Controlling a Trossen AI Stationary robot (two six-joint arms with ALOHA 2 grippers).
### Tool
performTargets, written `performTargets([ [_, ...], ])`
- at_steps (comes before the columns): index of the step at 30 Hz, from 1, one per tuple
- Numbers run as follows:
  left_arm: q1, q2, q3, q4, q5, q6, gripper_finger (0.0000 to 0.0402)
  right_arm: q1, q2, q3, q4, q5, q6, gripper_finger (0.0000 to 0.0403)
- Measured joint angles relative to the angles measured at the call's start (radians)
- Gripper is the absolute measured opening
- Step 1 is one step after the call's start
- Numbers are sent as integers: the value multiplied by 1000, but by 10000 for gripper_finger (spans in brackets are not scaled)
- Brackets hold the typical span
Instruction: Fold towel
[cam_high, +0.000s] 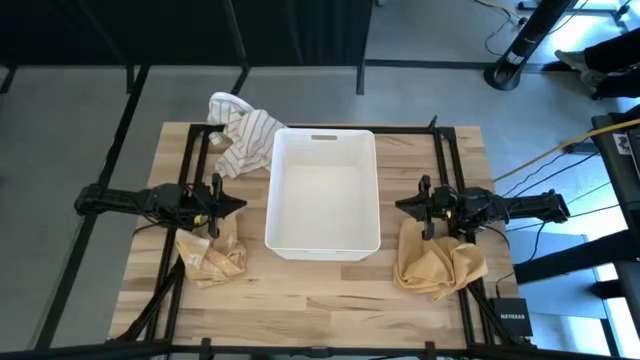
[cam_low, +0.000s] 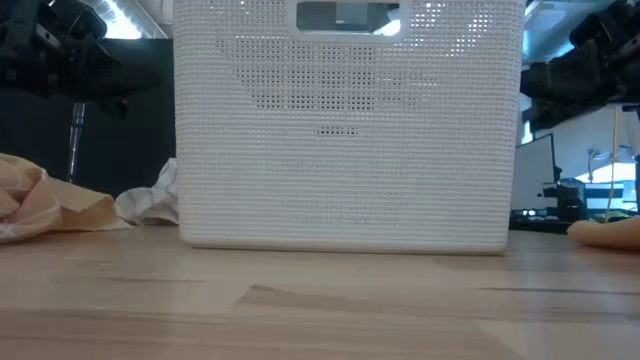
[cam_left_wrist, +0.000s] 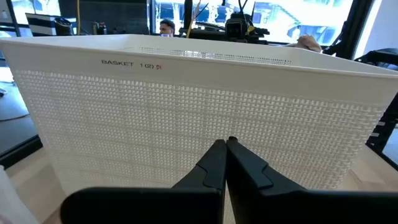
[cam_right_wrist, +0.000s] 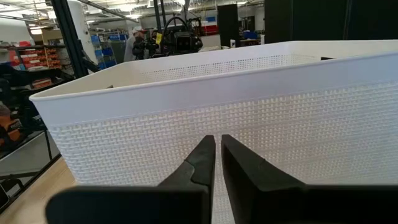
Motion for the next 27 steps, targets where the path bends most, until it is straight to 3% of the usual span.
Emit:
performTargets([
  [5, 0, 0, -6, 42, 0, -6, 1, 0, 0, 0, 0, 0, 0, 33],
  [11, 0, 0, -4, 227, -3, -143, 1, 0, 0, 0, 14, 0, 75, 33],
  [14, 0, 0, -4, 302, -2, -87, 1, 0, 0, 0, 19, -5, 184, 33],
  [18, -1, 7, 8, 337, 15, -5, 1, 0, 0, 0, 38, 26, 184, 33],
  [23, -24, 105, 145, 330, 57, -6, 1, 0, 0, 0, 98, 13, 184, 33],
  [27, -59, 276, 343, 191, 77, 9, 1, 0, 0, 0, 140, -3, 172, 33],
])
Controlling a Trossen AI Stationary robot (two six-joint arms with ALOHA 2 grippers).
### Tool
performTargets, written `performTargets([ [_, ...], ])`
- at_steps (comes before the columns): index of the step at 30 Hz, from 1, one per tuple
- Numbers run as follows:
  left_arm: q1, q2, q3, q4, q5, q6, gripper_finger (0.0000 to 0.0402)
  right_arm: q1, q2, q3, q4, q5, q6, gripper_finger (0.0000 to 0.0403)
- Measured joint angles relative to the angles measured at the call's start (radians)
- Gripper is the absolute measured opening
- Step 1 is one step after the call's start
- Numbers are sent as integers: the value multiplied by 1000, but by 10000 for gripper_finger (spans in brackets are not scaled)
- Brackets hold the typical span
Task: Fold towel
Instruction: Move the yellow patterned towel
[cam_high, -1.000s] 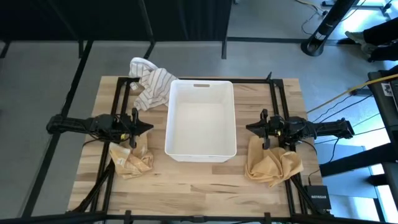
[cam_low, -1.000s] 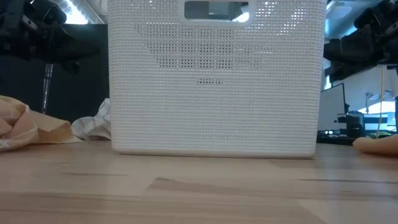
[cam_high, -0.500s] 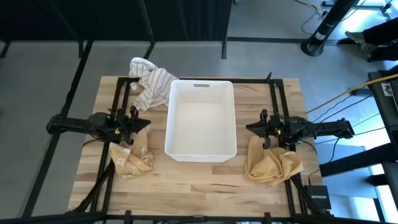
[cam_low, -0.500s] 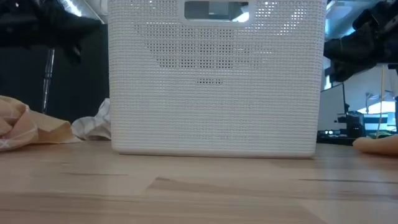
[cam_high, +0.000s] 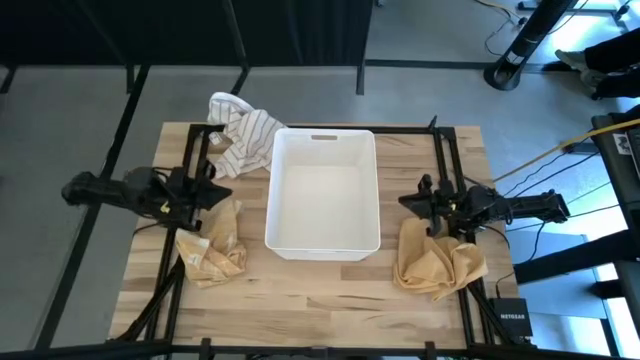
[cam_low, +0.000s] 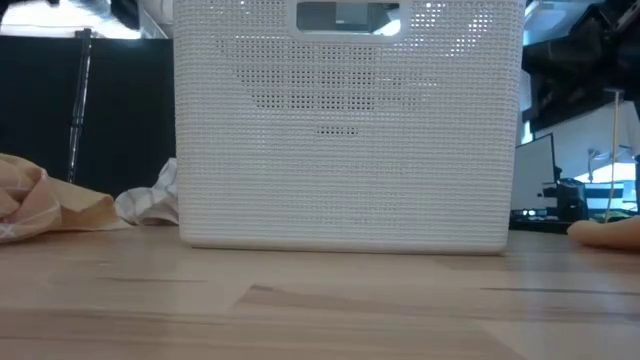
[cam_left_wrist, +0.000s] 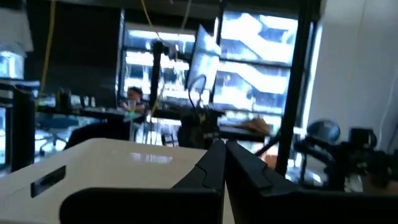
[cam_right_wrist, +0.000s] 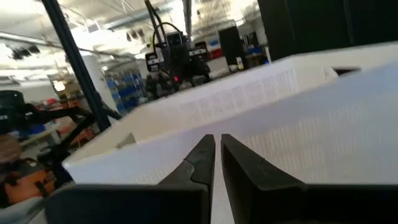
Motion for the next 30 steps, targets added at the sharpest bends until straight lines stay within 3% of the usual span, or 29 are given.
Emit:
performTargets([
  [7, -59, 336, 459, -531, 0, -116, 1, 0, 0, 0, 8, 50, -69, 33],
  [12, -134, 538, 677, -899, 0, -275, 1, 0, 0, 0, 8, 50, -93, 33],
  [16, -207, 651, 730, -1170, 2, -485, 1, 0, 0, 0, 1, 50, -96, 33],
  [21, -290, 760, 730, -1443, 85, -813, 1, 0, 0, 0, -1, 49, -95, 33],
  [24, -328, 811, 730, -1476, 119, -896, 1, 0, 0, 0, -1, 40, -85, 33],
  [30, -338, 880, 730, -1448, 181, -894, 2, 0, 0, 0, -1, 39, -61, 33],
])
